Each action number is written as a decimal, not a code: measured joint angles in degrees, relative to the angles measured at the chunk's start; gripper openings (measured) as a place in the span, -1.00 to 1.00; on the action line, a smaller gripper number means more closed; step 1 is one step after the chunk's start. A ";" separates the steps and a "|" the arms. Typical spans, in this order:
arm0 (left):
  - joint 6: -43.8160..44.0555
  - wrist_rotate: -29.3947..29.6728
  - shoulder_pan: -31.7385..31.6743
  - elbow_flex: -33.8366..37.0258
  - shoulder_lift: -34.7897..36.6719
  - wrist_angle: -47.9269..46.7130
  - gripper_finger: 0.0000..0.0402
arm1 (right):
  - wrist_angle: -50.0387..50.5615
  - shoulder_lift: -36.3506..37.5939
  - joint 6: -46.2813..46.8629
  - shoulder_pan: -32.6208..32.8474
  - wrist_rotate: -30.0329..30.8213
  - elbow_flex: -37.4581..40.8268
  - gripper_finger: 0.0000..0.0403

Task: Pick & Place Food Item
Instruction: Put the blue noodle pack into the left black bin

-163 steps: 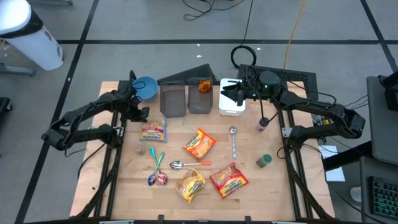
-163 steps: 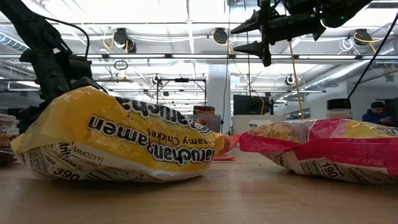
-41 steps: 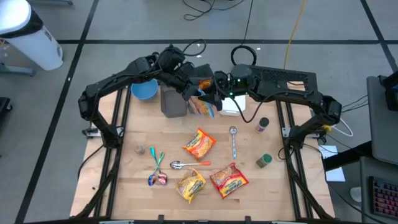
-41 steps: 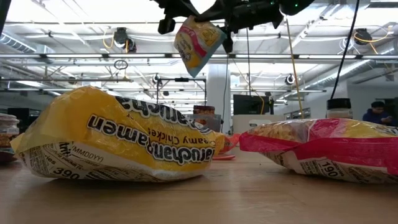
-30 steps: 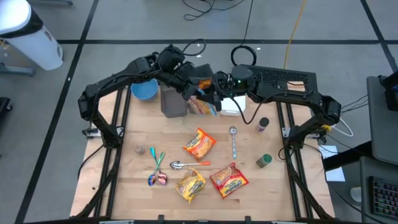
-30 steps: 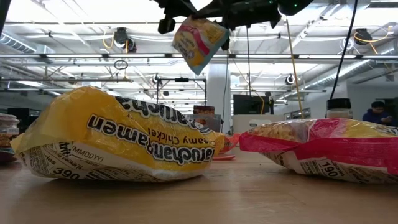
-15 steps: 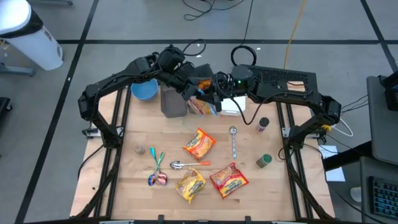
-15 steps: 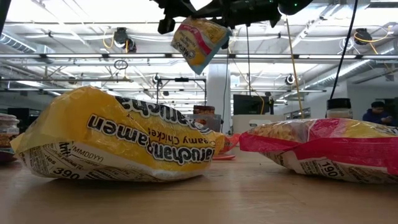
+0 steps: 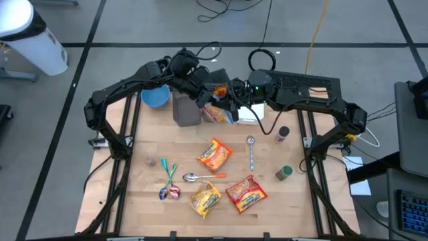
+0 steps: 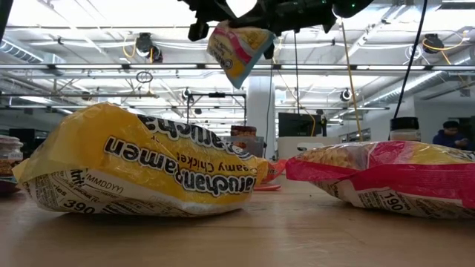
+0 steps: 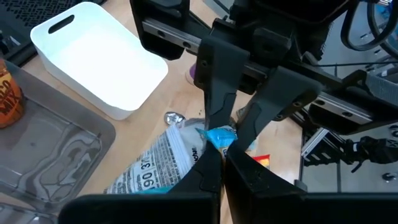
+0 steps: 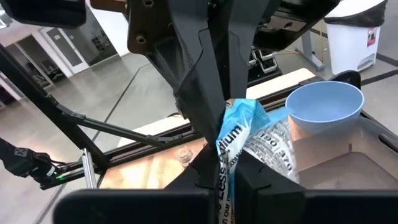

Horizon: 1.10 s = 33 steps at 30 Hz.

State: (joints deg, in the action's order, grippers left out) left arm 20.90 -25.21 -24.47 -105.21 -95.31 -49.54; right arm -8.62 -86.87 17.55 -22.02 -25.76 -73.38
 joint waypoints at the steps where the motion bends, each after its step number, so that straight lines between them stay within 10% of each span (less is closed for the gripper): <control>1: -0.10 -0.01 0.00 0.00 0.00 -0.02 -0.96 | 0.00 0.00 -0.26 0.00 0.00 0.00 -0.98; 16: -1.98 -0.52 -0.01 0.01 0.00 0.73 -0.92 | -0.17 0.02 -0.46 -0.02 -0.01 0.00 -1.00; 33: 1.02 -22.90 -5.68 0.02 0.42 11.55 -0.12 | -1.48 3.09 -3.60 -0.50 -7.11 0.07 -1.00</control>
State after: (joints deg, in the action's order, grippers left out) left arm 21.92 -48.11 -30.15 -105.19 -94.88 -38.00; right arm -10.10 -83.78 13.95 -22.52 -32.87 -73.32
